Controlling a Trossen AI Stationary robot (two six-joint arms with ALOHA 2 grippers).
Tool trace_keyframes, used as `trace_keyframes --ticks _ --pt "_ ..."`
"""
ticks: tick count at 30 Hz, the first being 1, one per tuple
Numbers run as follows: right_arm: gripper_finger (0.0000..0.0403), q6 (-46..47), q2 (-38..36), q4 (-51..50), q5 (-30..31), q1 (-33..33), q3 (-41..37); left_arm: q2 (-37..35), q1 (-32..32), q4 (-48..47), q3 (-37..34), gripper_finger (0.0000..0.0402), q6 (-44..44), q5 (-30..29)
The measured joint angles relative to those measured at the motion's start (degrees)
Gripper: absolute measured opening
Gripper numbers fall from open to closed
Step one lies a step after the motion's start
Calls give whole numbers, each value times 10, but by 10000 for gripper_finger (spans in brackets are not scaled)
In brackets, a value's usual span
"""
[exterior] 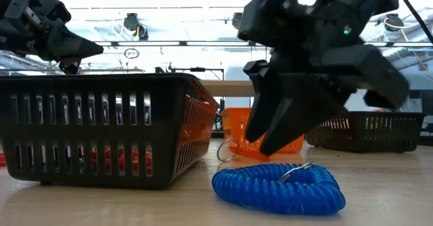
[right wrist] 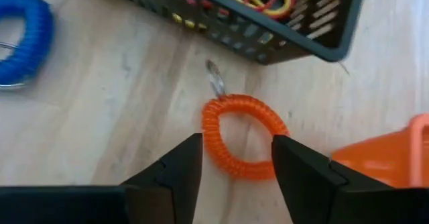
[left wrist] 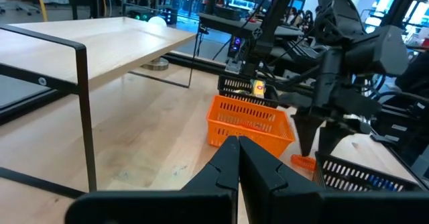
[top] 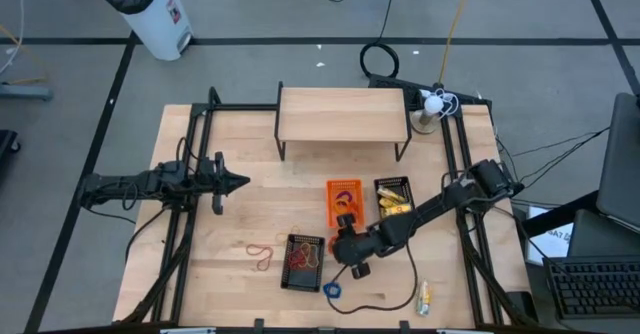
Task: Pick & Place Office Desk Supplies
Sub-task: Put the orange spring keychain into the orange bin
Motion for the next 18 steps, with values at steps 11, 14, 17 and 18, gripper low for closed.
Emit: trace_keyframes --ticks 11,14,17,18 --pt "151 11 0 22 -44 -6 0 0 0 -2 0 3 11 1" --pt "146 10 0 32 -45 -6 0 0 0 -2 0 3 12 1" --pt "144 10 0 31 -46 -12 0 0 0 -2 0 3 12 2" --pt "144 13 0 31 -46 -14 0 0 0 -2 0 3 12 2"
